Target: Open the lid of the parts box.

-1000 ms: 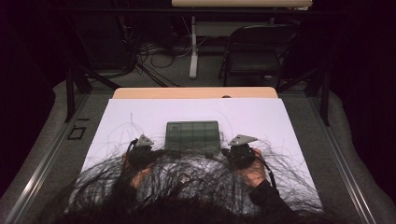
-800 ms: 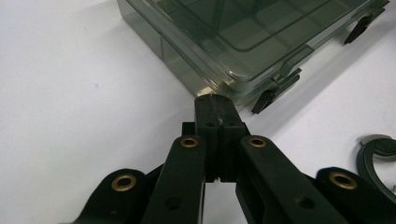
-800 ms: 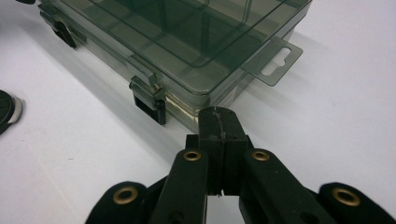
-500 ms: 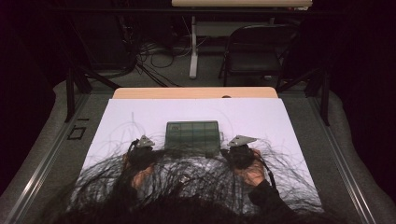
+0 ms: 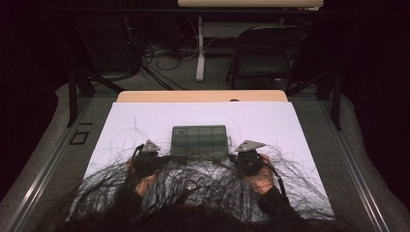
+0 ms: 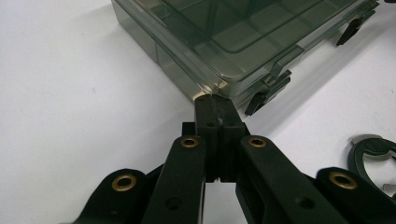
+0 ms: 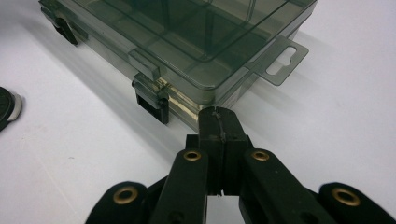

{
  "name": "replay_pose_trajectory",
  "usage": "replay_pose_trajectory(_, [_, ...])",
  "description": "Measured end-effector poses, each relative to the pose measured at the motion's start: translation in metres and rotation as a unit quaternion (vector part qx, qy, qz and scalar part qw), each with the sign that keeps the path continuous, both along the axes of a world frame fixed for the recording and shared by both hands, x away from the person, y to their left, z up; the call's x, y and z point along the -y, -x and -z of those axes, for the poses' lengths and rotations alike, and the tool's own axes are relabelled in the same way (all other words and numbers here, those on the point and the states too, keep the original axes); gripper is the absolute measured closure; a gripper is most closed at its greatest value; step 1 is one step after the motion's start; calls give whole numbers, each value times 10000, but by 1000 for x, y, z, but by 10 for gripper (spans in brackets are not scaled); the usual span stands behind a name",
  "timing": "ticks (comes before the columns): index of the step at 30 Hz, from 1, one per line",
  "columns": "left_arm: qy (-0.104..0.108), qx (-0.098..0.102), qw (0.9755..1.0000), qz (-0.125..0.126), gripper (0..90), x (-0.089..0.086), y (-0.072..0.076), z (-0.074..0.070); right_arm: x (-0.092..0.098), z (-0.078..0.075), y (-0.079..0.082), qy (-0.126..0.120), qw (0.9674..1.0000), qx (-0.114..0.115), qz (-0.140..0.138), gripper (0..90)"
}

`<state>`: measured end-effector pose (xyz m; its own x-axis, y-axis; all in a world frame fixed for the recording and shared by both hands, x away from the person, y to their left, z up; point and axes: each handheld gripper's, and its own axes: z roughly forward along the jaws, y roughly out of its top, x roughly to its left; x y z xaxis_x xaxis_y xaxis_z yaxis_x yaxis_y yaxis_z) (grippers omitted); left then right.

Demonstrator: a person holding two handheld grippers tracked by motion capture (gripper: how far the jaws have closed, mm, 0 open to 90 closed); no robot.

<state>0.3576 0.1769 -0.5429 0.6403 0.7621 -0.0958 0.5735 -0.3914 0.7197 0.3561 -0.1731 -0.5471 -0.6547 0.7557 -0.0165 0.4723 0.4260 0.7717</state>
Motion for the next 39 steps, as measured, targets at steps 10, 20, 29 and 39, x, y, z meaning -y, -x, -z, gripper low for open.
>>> replay_pose_trajectory(10, [136,189,9997,70,900,4,2,-11,-2,-8,3,-134,9997,215,-25,900])
replay_pose_trajectory(20, [190,273,9994,-30,900,4,1,-16,-5,-15,2,-285,9990,337,37,900])
replay_pose_trajectory(29, [239,331,9990,-152,900,5,-7,-34,-9,-26,-1,-431,9984,367,39,900])
replay_pose_trajectory(39, [159,432,9980,-434,879,10,-17,-53,-11,-42,-12,-442,9973,483,345,863])
